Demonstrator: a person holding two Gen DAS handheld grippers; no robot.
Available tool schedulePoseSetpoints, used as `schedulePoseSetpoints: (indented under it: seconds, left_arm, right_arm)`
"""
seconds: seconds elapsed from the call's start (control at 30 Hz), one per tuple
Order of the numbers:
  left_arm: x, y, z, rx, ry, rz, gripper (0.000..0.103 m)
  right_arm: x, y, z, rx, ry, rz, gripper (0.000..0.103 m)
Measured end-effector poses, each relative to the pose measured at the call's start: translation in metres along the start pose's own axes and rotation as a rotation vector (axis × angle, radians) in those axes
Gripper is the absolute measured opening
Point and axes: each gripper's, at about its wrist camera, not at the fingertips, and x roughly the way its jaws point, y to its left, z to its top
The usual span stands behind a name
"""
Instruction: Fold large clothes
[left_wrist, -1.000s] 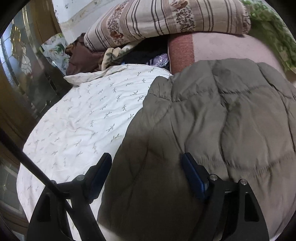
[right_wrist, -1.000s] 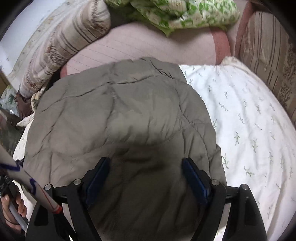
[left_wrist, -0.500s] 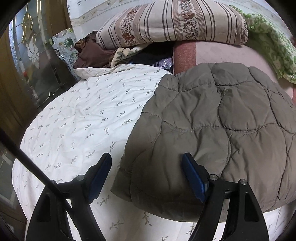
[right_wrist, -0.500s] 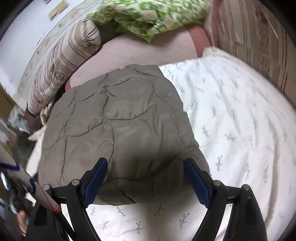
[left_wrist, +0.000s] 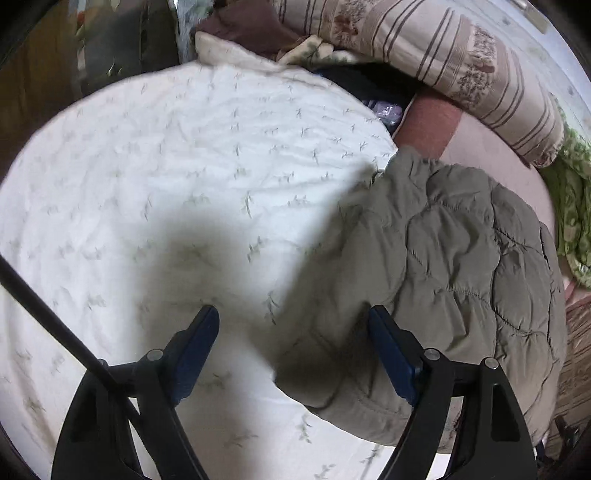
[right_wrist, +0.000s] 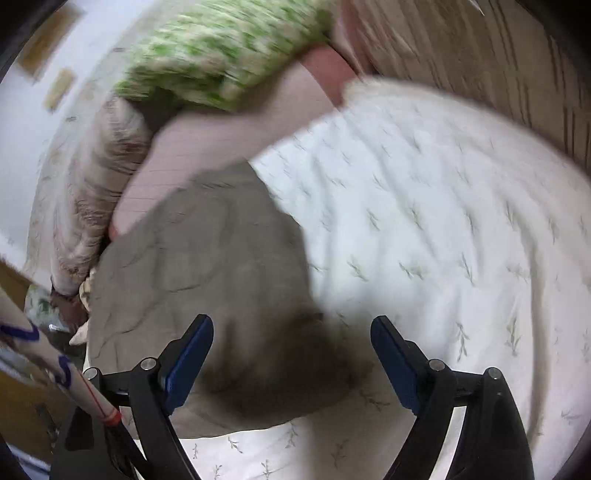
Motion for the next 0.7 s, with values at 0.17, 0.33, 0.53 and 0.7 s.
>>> schedulePoseSetpoints:
  seconds: [0.17, 0.33, 0.53, 0.7]
  left_arm:
    - [-0.009, 0.012, 0.008, -0.062, -0.027, 0.004, 0.083]
    - [0.028, 0.020, -0.006, -0.136, 0.105, -0.060, 0.083]
    - [0.041, 0.048, -0.011, -0.310, 0.209, -0.206, 0.083]
    - [0.028, 0.058, -0.024, -0.369, 0.246, -0.262, 0.084]
  right_arm:
    - [0.030, -0.009, 0.001, 0.059, 0.094, 0.039, 0.095]
    - [0.047, -0.027, 0.005, 0.163, 0.128, 0.071, 0.097]
    - [0.043, -0.036, 0.006, 0.183, 0.169, 0.100, 0.088]
    - [0.029, -0.045, -0.009, 0.250, 0.169, 0.108, 0.089]
